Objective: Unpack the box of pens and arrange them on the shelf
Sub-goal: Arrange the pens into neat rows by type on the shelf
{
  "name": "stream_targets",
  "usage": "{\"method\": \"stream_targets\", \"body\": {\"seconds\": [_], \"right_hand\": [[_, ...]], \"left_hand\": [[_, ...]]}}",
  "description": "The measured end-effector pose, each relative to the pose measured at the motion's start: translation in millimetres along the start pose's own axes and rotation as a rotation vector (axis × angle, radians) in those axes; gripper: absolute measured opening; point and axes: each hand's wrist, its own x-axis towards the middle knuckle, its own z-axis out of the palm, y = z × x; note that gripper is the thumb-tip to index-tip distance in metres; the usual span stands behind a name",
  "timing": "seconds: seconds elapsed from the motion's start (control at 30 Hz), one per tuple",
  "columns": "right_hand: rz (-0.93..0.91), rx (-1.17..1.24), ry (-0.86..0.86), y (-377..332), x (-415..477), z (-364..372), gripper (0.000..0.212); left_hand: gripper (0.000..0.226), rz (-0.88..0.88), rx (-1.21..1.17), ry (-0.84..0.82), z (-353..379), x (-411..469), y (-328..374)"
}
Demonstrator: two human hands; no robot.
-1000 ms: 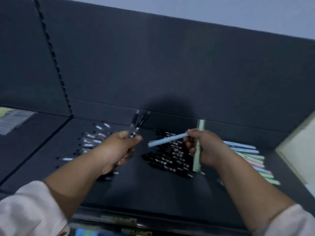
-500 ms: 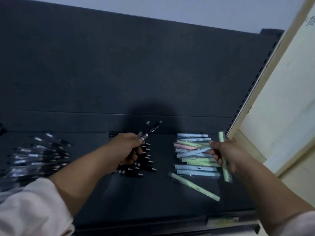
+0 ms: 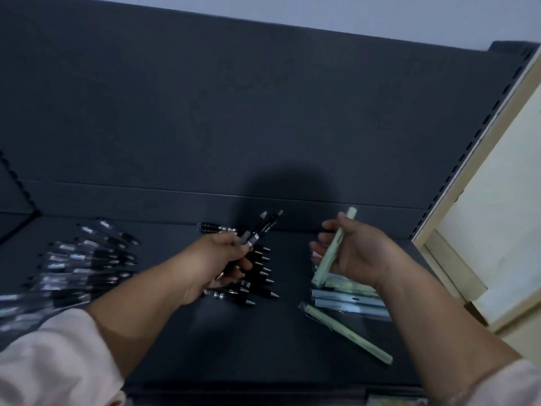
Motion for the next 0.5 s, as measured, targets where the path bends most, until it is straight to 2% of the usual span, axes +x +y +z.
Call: {"method": "stream_targets", "body": {"seconds": [0.17, 0.37, 0.5], "right_hand": [[-0.087, -0.098, 0.170, 2.7, 16.9, 4.7, 0.040], [-0.220, -0.156, 0.376, 5.6, 20.2, -27.7, 0.008], [-0.235, -0.177, 0.445, 12.8, 18.6, -51.2, 0.016]], "left_hand": [[0.008, -0.010, -0.017, 0.041, -14.9, -3.4, -0.8], [0.011, 0.008, 0.009, 0.034, -13.7, -0.3, 1.8], [0.009, 0.028, 0.055, -0.025, -5.4, 5.0, 5.6]]}}
